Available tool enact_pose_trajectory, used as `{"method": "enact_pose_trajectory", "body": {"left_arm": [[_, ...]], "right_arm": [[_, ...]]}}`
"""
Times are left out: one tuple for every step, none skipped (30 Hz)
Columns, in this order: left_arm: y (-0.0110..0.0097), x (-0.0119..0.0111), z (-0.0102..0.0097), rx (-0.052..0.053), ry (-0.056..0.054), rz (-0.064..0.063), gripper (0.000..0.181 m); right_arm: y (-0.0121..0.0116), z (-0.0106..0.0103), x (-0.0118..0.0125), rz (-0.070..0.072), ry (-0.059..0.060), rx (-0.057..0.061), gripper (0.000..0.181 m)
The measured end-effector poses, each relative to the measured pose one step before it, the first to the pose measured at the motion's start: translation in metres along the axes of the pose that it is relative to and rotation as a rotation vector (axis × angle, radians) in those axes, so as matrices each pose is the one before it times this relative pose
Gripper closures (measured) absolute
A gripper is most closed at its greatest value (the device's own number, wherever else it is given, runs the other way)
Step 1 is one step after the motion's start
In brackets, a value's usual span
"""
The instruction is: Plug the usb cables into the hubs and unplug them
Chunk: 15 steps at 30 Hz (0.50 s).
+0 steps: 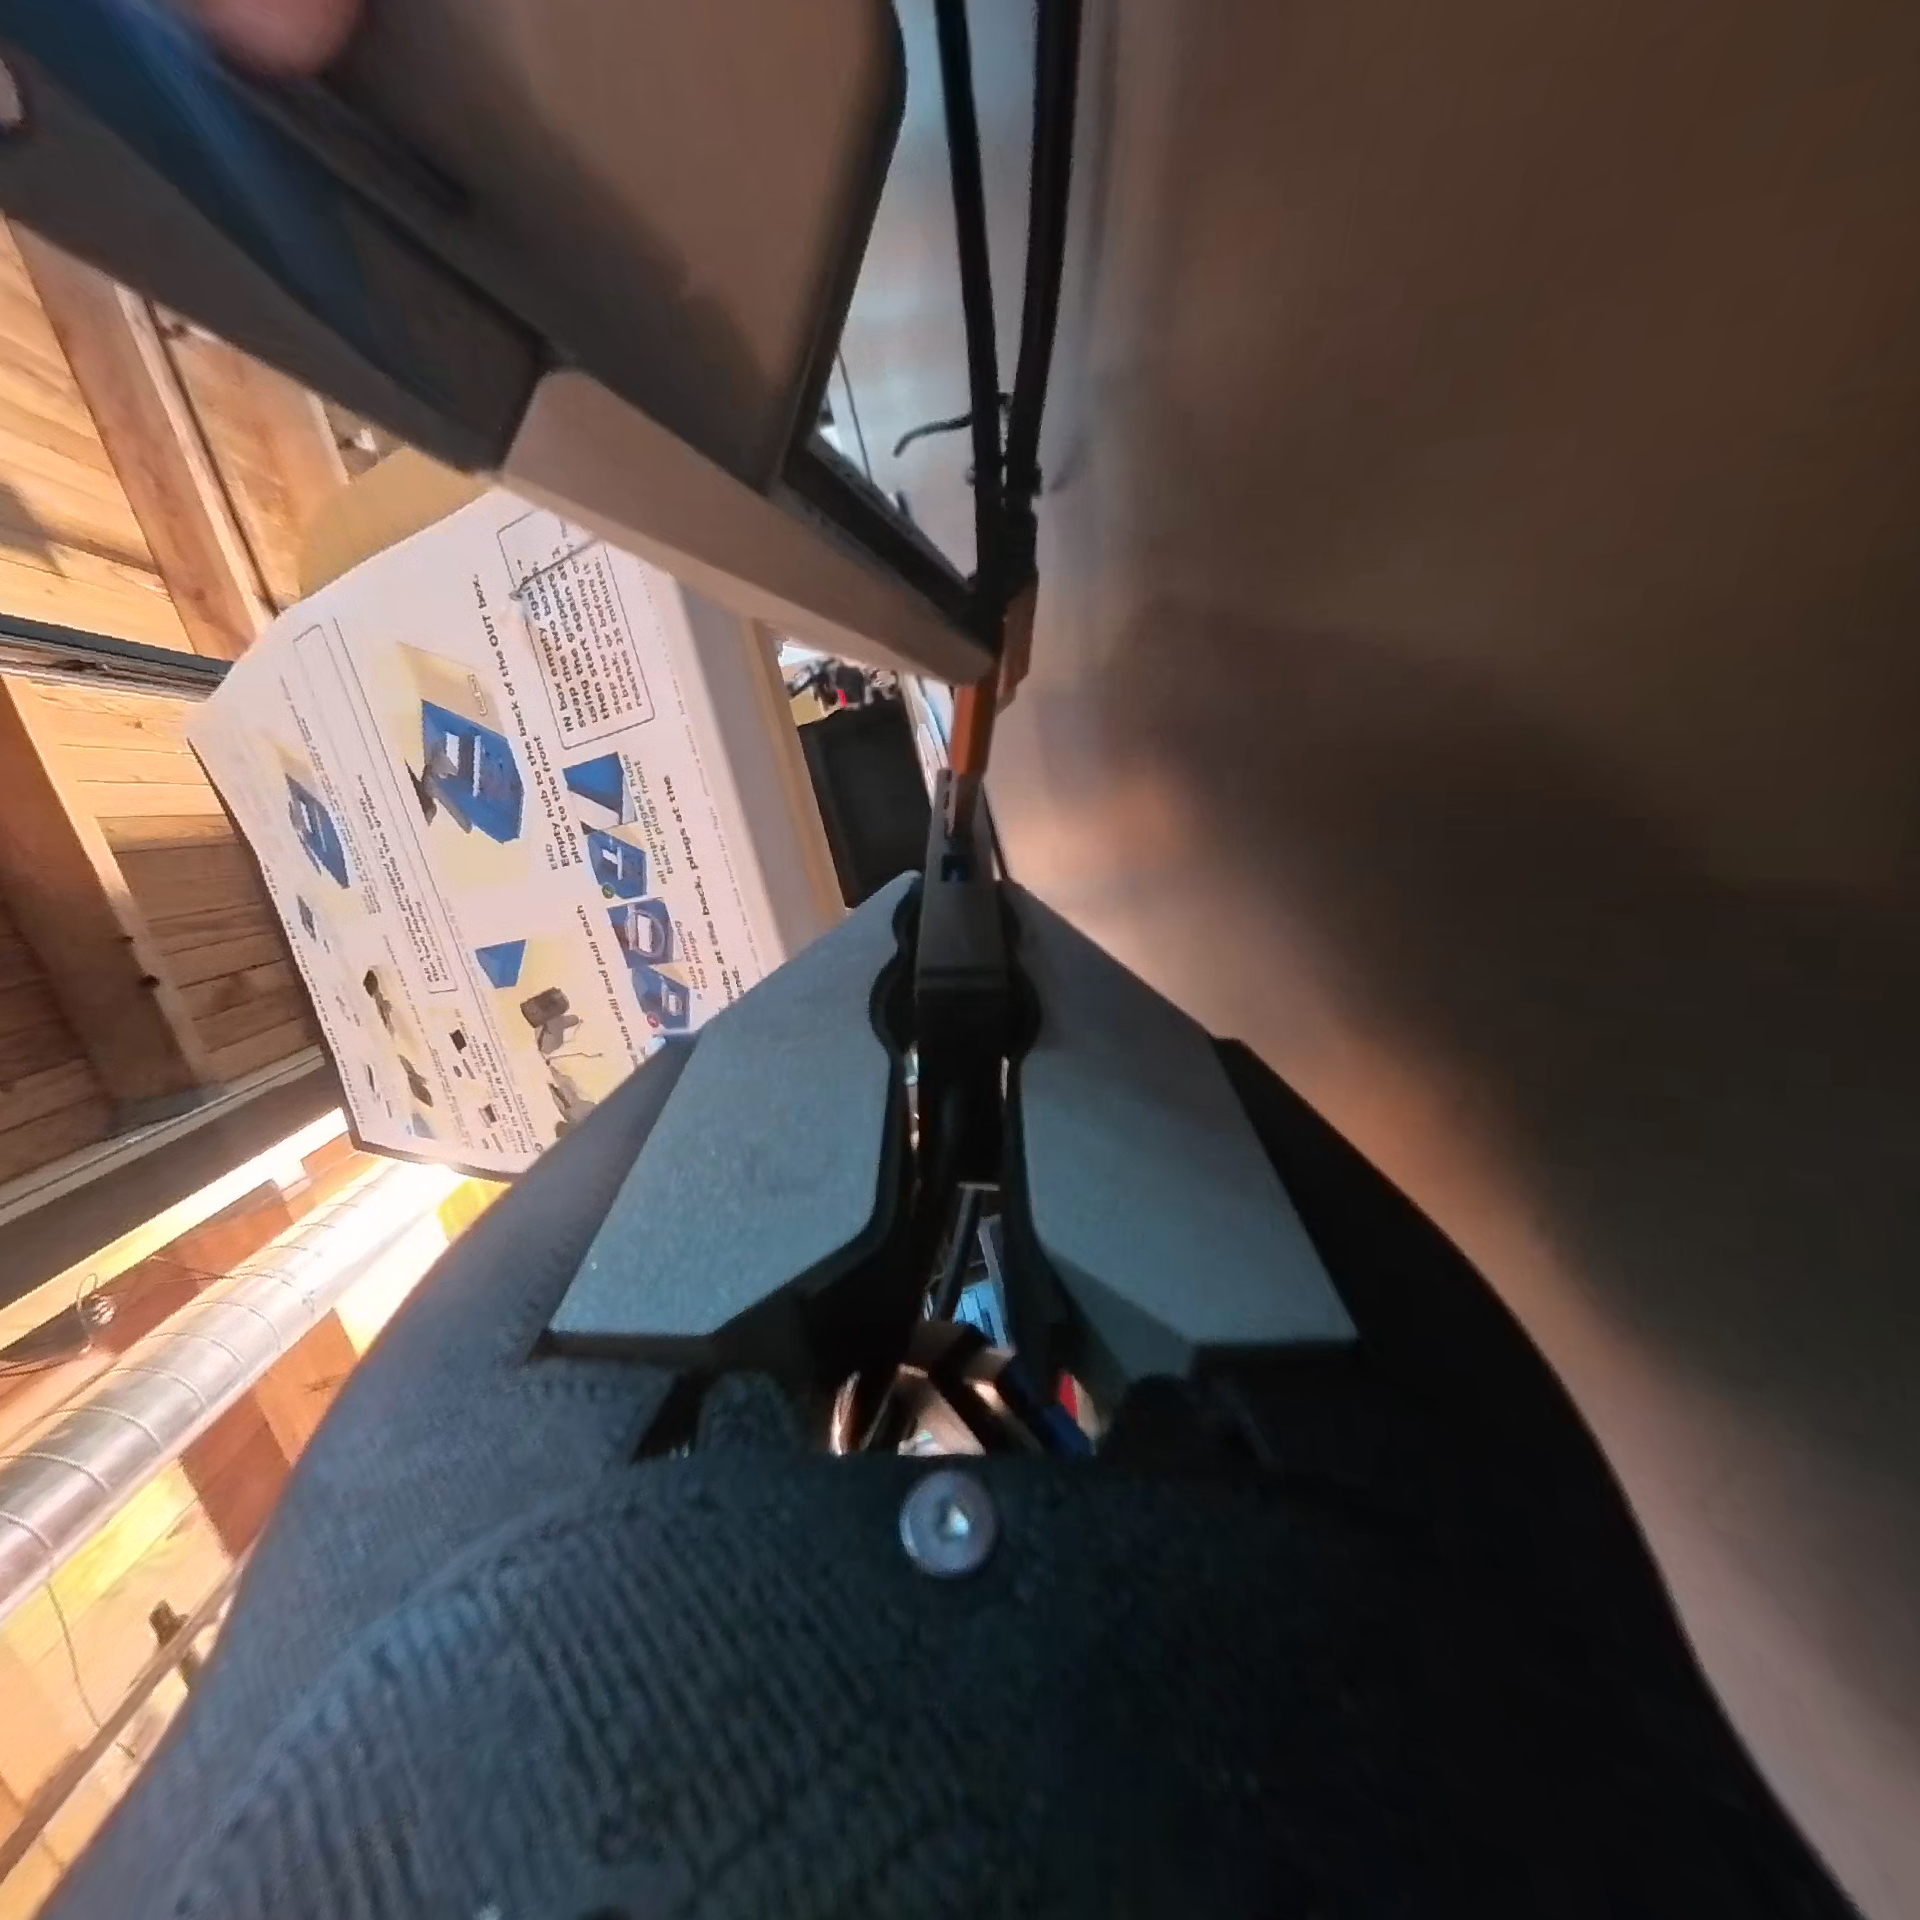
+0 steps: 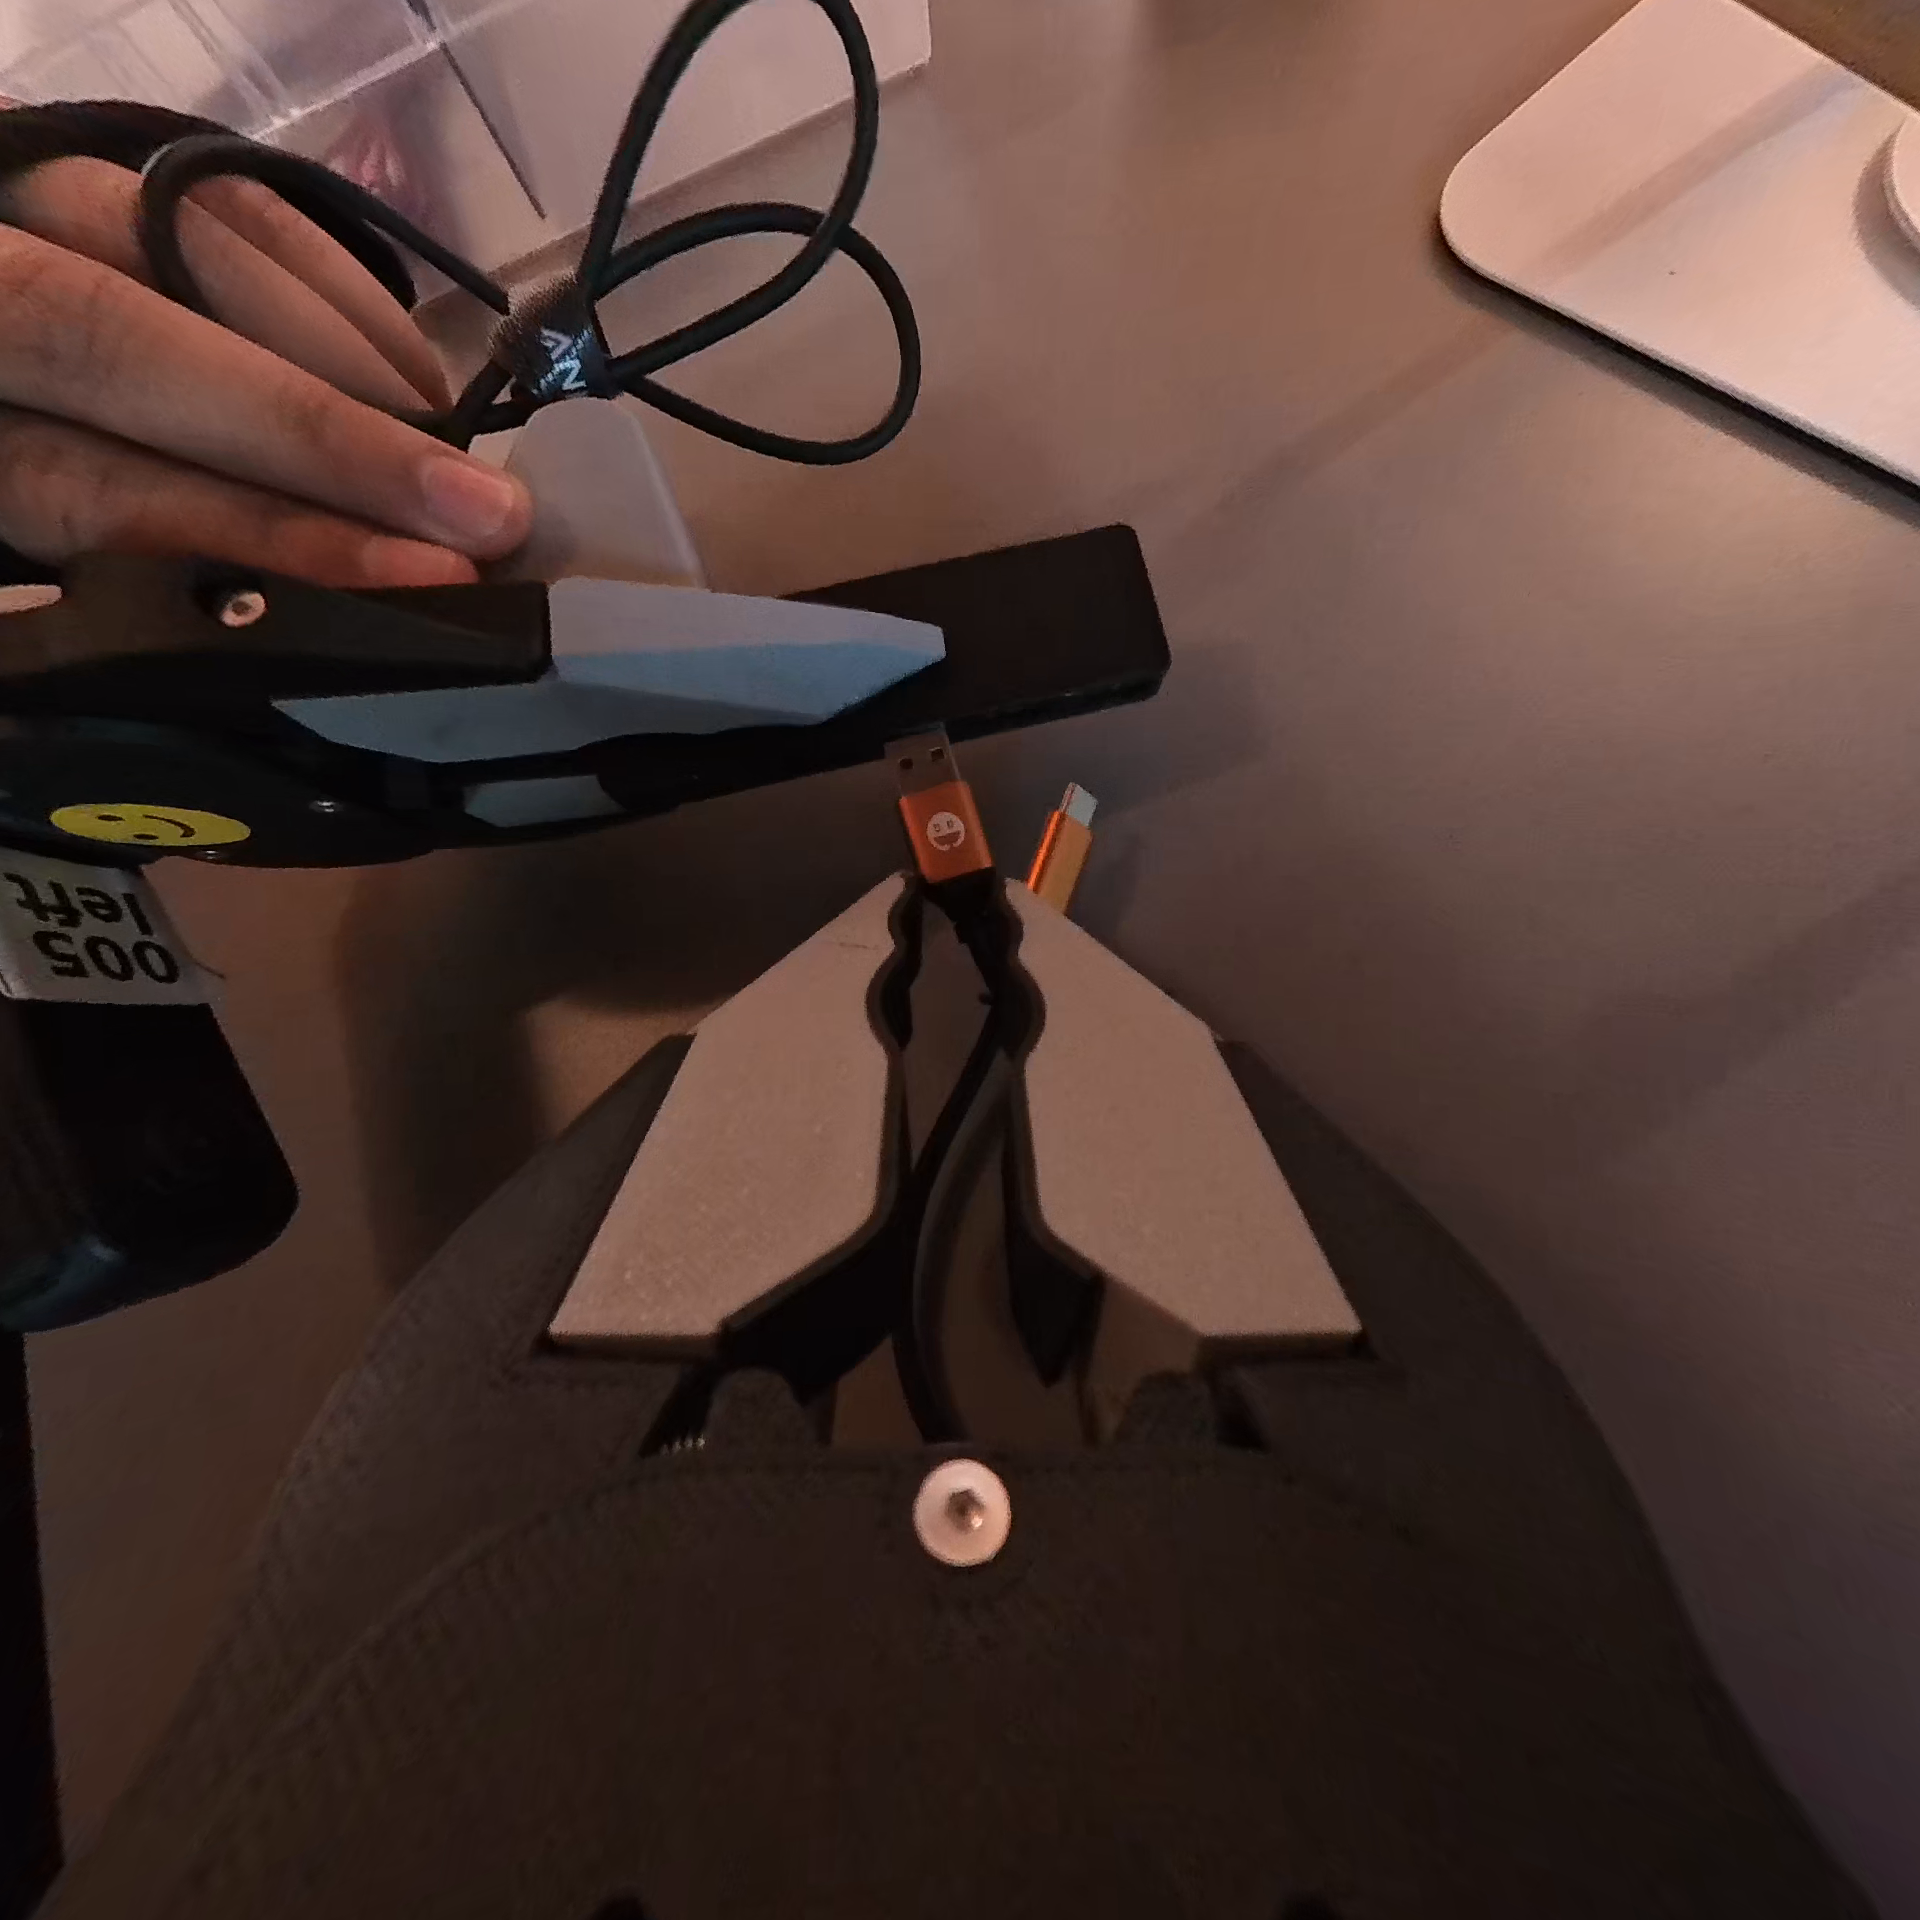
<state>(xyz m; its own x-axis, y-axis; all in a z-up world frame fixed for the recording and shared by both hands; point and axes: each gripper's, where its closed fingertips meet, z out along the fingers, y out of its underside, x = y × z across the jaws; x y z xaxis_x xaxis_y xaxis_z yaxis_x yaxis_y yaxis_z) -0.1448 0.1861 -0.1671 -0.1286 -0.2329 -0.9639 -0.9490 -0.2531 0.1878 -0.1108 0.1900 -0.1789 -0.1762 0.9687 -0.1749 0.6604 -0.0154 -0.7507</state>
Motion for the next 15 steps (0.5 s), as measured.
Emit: {"method": "enact_pose_trajectory", "body": {"left_arm": [[-0.00135, 0.00028, -0.00035, 0.0026, -0.0004, 0.0043, 0.173], [-0.00080, 0.00050, -0.00013, -0.0010, 0.0006, 0.0050, 0.173], [-0.00020, 0.00035, 0.00014, -0.0034, -0.0012, 0.0059, 0.173], [-0.00009, 0.00035, 0.00029, -0.0010, -0.0010, 0.0046, 0.173], [0.00021, 0.00048, 0.00023, -0.0010, 0.0016, 0.0003, 0.173], [0.00040, 0.00053, 0.00021, -0.0031, 0.0030, -0.0014, 0.173], [0.00039, 0.00062, -0.00013, -0.0035, 0.0053, -0.0019, 0.173], [0.00020, 0.00056, -0.00021, -0.0024, 0.0054, -0.0034, 0.173], [-0.00001, -0.00002, -0.00043, -0.0017, 0.0017, -0.0035, 0.172], [0.00005, -0.00001, -0.00083, -0.0033, 0.0039, -0.0065, 0.173], [-0.00018, 0.00025, -0.00077, -0.0022, 0.0093, -0.0158, 0.172], [-0.00019, 0.00022, -0.00068, -0.0011, 0.0124, -0.0204, 0.172], [0.00011, 0.00010, -0.00038, -0.0017, 0.0112, -0.0169, 0.172], [0.00034, 0.00021, -0.00013, -0.0026, 0.0080, -0.0110, 0.173], [0.00029, -0.00012, 0.00010, -0.0024, 0.0028, -0.0056, 0.173]], "right_arm": [[0.00008, 0.00034, -0.00059, -0.0021, -0.0016, -0.0014, 0.171], [-0.00012, 0.00008, -0.00043, -0.0027, 0.0006, -0.0006, 0.171], [-0.00005, -0.00008, 0.00021, -0.0053, 0.0048, -0.0012, 0.171], [0.00000, -0.00010, 0.00023, -0.0073, 0.0054, -0.0011, 0.171], [-0.00031, -0.00020, 0.00000, -0.0076, 0.0055, 0.0009, 0.171], [-0.00081, -0.00023, 0.00008, -0.0054, 0.0052, 0.0033, 0.172], [-0.00068, -0.00024, -0.00029, -0.0027, 0.0024, 0.0030, 0.172], [-0.00030, -0.00013, -0.00029, -0.0013, -0.0002, 0.0010, 0.172], [-0.00014, -0.00007, -0.00052, 0.0016, -0.0027, 0.0009, 0.172], [-0.00004, -0.00005, -0.00071, 0.0019, -0.0047, 0.0008, 0.171], [0.00044, 0.00005, -0.00092, -0.0010, -0.0052, -0.0021, 0.171], [0.00043, 0.00031, -0.00071, -0.0032, -0.0031, -0.0025, 0.171], [0.00024, 0.00041, -0.00042, -0.0035, 0.0003, -0.0007, 0.172], [0.00007, 0.00050, -0.00028, -0.0055, 0.0024, -0.0005, 0.172], [0.00009, 0.00053, -0.00030, -0.0071, 0.0028, -0.0008, 0.172]]}}
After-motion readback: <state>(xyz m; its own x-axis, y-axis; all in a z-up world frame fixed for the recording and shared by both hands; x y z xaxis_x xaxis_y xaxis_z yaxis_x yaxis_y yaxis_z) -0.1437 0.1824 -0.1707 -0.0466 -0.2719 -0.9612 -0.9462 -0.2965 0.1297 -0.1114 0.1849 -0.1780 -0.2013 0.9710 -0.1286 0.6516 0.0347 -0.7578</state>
